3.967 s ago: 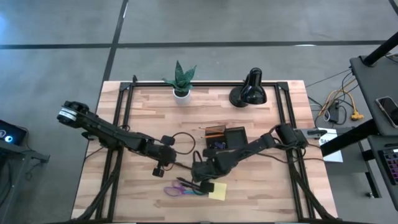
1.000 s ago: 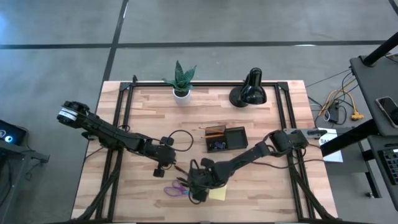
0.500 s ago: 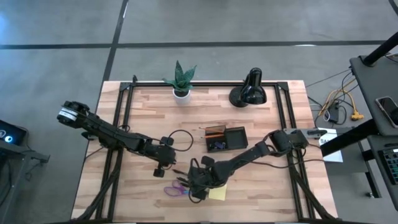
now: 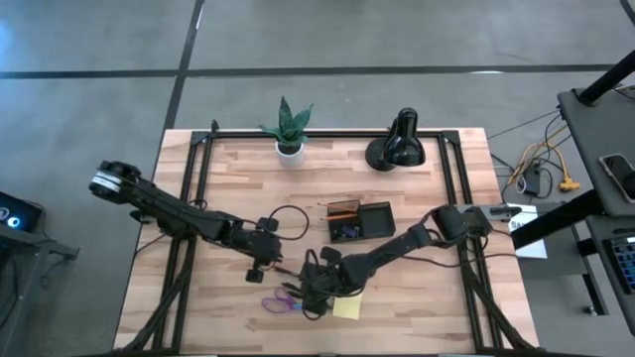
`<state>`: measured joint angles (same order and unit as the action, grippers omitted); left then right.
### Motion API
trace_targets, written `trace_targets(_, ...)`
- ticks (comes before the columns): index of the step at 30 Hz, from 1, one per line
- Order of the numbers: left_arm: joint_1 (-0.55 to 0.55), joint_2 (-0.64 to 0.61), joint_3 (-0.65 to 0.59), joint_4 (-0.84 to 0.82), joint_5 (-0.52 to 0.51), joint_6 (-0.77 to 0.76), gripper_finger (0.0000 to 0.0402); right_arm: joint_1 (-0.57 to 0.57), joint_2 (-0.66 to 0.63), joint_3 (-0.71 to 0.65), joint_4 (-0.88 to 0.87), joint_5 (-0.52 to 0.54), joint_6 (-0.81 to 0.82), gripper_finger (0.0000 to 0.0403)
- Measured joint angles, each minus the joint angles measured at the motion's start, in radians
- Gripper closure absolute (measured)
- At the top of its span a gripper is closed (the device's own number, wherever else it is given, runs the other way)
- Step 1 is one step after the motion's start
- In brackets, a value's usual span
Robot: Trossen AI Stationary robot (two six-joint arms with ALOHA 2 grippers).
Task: Pick and place office supplies into organizer
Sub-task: Put the top black ballpen into the black desk organizer
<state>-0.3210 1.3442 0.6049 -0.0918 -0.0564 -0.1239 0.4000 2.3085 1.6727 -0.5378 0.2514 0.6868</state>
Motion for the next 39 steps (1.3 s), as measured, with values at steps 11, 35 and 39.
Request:
trace_targets(11,0.000,-0.054,0.024,-0.198,0.018,0.000,0.0374,-0.013,-0.003,-0.053,0.039,0.097,0.035,0.0375)
trace_targets(35,-0.002,0.063,0.044,-0.178,-0.123,0.035,0.0320,-0.016,-0.001,-0.056,0.071,0.122,0.016,0.0374)
trace_targets(39,-0.002,0.069,0.044,-0.178,-0.061,0.031,0.0274,-0.016,-0.001,-0.056,0.072,0.122,0.016,0.0374)
